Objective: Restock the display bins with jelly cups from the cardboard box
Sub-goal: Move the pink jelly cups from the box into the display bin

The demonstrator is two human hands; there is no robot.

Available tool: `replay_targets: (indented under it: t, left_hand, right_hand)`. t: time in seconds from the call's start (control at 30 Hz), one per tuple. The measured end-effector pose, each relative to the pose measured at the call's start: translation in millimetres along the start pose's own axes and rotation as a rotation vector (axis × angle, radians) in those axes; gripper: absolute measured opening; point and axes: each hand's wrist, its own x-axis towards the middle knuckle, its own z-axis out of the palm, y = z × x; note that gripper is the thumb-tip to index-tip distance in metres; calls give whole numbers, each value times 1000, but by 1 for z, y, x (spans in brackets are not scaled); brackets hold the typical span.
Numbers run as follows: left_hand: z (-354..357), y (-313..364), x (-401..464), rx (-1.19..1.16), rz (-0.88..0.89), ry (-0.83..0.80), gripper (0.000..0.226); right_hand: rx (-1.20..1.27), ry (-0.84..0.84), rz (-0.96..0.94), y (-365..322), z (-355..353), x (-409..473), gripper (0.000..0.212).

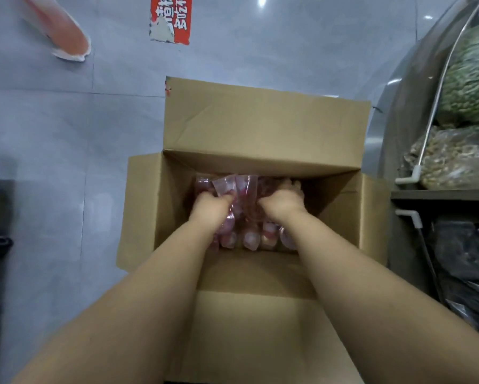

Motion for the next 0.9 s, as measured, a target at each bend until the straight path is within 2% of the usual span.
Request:
replay_targets:
  t: [0.07, 0.13, 0.2, 0.27, 0.37, 0.4, 0.47, 0.6, 0.7, 0.8, 0.9]
  left_hand:
    - [16, 3, 12, 6, -72, -19, 48]
    - [27, 1, 22, 79, -116, 17, 59]
    - [29, -2, 26, 104, -129, 105, 54]
    - [27, -7, 25, 7, -136, 124, 48]
    - [24, -10, 18, -297, -173, 13, 20]
    - [23, -10, 17, -344, -192, -28, 17]
    - [21, -12, 17, -341, -193, -69, 17]
    - [16, -16, 3, -206, -56, -159, 15]
    - [10, -8, -25, -93, 124, -316, 22]
    - [-3, 4, -75, -147, 243, -287, 40]
    - [-33, 24, -150, -261, 334, -229, 42]
  right_hand:
    - [52, -80, 39, 1, 8, 20, 62]
    - [185, -68, 35, 6, 19, 22, 68]
    - [353, 24, -8, 10, 27, 13, 71]
    - [370, 93, -62, 12, 30, 8, 63]
    - [135, 109, -94, 8, 31, 11, 57]
    - [134, 89, -87, 5, 32, 14, 56]
    - [297, 5, -59, 5, 36, 19, 54]
    - [669, -108, -74, 20, 38, 9, 60]
    - [762, -109, -111, 29, 28, -13, 47]
    - [957, -93, -114, 22, 6, -64, 41]
    - [1116, -11, -173, 3, -40, -146, 46]
